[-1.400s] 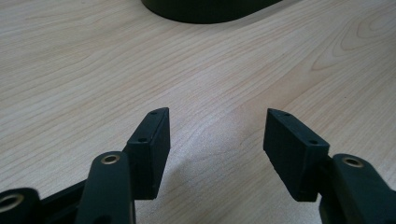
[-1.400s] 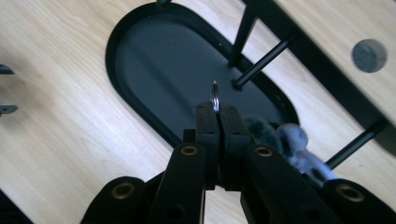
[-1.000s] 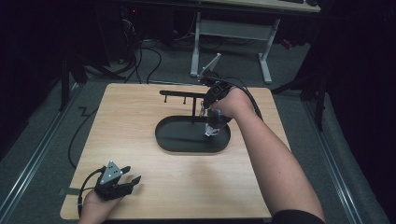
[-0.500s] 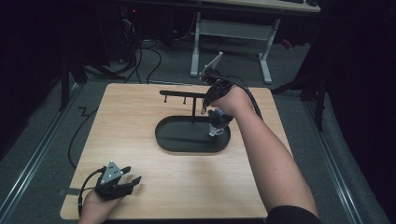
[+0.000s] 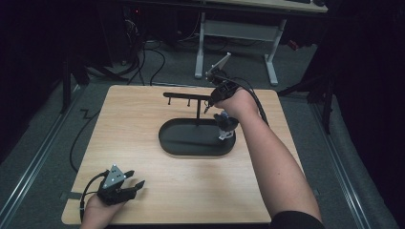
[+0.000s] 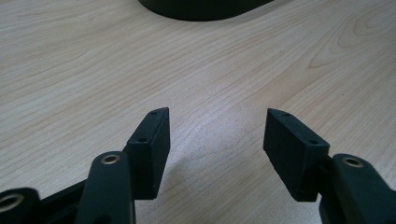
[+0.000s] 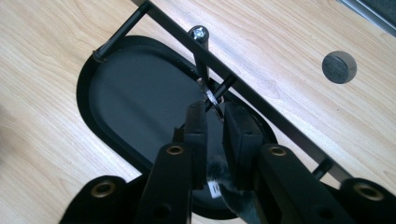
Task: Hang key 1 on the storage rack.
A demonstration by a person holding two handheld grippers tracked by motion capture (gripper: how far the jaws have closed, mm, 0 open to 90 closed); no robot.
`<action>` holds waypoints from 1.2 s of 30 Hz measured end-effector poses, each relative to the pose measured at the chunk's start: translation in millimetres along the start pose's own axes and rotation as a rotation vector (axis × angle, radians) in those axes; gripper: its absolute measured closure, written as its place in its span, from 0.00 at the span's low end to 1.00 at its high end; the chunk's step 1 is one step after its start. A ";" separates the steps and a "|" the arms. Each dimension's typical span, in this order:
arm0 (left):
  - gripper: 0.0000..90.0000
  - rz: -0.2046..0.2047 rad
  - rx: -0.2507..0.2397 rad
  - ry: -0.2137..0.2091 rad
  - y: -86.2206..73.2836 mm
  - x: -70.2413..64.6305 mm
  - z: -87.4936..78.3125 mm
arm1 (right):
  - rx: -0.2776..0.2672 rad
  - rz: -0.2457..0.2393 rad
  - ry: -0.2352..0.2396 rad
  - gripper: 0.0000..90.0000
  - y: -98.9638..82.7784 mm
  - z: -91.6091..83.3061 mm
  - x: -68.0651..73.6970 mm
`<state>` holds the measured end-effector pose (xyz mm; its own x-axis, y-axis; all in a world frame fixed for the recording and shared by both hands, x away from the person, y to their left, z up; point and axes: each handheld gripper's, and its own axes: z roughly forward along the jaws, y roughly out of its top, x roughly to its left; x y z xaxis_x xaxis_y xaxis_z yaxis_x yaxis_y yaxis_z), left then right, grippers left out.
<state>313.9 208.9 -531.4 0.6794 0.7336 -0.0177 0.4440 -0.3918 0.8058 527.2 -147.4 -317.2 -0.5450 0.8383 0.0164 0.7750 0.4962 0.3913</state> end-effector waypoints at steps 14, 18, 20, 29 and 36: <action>0.46 0.012 0.012 -0.005 0.9 -0.7 2.2 | -0.059 -0.013 0.016 0.70 -40.6 -19.8 12.6; 0.46 0.015 0.013 -0.005 1.1 -2.2 2.5 | -0.087 -0.019 0.031 0.67 -59.4 -19.5 16.0; 0.46 0.018 0.017 -0.008 1.3 -2.8 2.3 | -0.103 -0.012 0.028 0.65 -67.6 -20.9 16.6; 0.46 0.016 0.002 -0.015 1.6 -5.2 1.8 | -0.187 -0.003 0.029 0.53 -108.5 -18.9 23.1; 0.46 0.016 -0.003 -0.017 1.5 -7.0 1.6 | -0.233 -0.006 0.025 0.49 -138.5 -9.3 29.7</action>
<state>310.7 202.3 -531.0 0.6961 0.7178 -0.0151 0.4313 -0.4013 0.8081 400.7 -193.3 -362.4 -0.5589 0.8285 0.0350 0.6787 0.4328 0.5933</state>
